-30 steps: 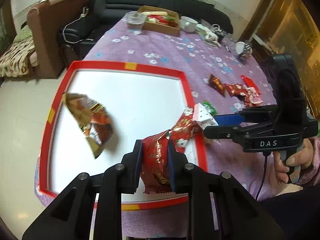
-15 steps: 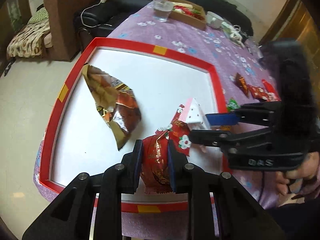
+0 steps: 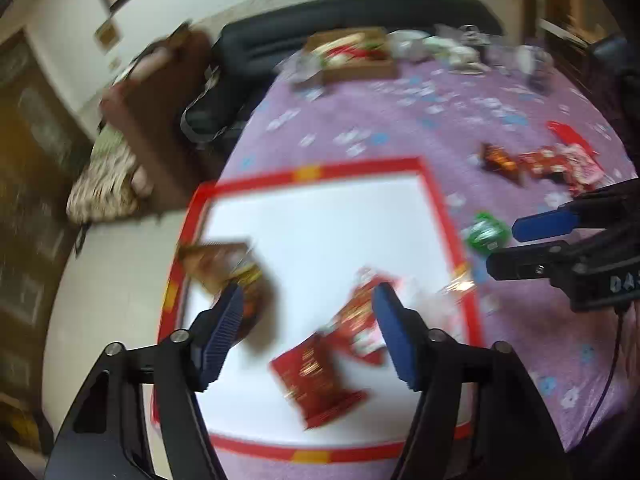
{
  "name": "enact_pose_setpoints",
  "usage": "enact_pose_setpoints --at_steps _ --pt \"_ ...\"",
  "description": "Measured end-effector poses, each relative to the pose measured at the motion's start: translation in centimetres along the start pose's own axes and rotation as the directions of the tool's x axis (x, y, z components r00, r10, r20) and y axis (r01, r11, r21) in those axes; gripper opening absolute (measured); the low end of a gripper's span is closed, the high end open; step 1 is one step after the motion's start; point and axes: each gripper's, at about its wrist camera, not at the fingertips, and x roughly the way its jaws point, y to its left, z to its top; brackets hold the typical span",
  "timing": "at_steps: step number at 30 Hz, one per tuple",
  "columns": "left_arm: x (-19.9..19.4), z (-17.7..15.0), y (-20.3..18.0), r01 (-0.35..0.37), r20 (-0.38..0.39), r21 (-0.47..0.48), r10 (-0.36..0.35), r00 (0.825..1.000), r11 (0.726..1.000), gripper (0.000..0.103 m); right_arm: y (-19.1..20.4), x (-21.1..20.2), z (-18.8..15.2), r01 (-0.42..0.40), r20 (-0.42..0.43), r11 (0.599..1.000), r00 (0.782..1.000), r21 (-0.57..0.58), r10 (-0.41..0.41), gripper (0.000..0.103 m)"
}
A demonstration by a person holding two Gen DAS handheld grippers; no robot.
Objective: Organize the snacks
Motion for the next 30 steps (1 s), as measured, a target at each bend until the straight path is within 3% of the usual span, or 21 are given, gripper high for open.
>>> enact_pose_setpoints --at_steps 4,7,12,16,23,30 --pt "0.1 1.7 -3.4 0.079 -0.001 0.069 -0.079 0.997 0.994 0.073 -4.7 -3.1 -2.0 0.029 0.044 0.991 0.998 0.13 -0.035 0.058" --pt "0.9 2.7 -5.3 0.137 -0.046 0.084 -0.134 0.99 0.987 0.073 -8.1 -5.4 -3.6 0.055 0.087 0.971 0.993 0.231 -0.077 0.06" --pt "2.3 3.8 -6.9 0.161 -0.088 0.129 -0.15 0.985 0.979 0.073 -14.1 -9.4 -8.2 0.065 0.143 0.905 0.98 0.421 -0.137 0.063" --pt "3.3 4.9 -8.4 0.165 -0.101 0.187 -0.149 0.984 0.968 0.073 -17.2 -11.9 -11.7 0.076 0.16 0.859 0.971 0.506 -0.18 0.064" --pt "5.2 6.4 -11.8 0.2 -0.131 0.27 -0.17 0.977 0.942 0.073 -19.4 -14.3 -15.6 0.1 0.155 0.807 0.961 0.582 -0.23 0.064" --pt "7.2 6.3 -15.0 0.22 -0.165 0.375 -0.168 0.972 0.901 0.073 -20.2 -15.4 -16.9 0.118 0.144 0.792 0.957 0.599 -0.252 0.065"
